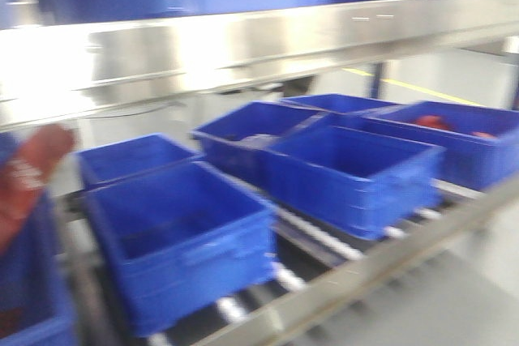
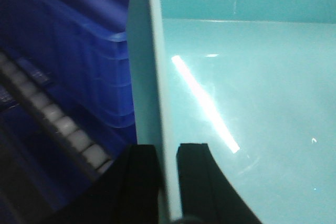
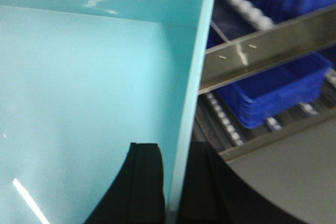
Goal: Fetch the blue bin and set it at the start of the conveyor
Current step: 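Drive the base away from the shelving, holding the bin in both grippers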
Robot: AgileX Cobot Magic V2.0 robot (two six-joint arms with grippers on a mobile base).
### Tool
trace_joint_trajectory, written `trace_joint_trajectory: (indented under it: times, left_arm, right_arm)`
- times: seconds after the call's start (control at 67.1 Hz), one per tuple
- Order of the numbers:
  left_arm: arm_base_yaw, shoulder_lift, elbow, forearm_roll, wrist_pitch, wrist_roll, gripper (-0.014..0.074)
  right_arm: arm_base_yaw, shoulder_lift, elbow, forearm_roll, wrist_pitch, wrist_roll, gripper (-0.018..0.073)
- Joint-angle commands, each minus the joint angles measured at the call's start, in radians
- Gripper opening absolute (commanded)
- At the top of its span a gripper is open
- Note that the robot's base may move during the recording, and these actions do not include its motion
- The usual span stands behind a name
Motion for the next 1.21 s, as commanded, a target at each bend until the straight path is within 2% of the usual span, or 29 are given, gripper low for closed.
trace_joint_trajectory:
  times: [0.0, 1.192]
  left_arm:
    - [0.0, -0.011, -0.008, -0.005, -0.05, 0.006, -0.0111]
    - [0.002, -0.011, -0.008, 0.008, -0.05, 0.006, -0.0111]
  right_arm:
    - [-0.008, -0.01, -0.007, -0.018, -0.031, -0.018, -0.0152]
    - [-0.008, -0.01, -0.007, -0.018, -0.031, -0.018, -0.0152]
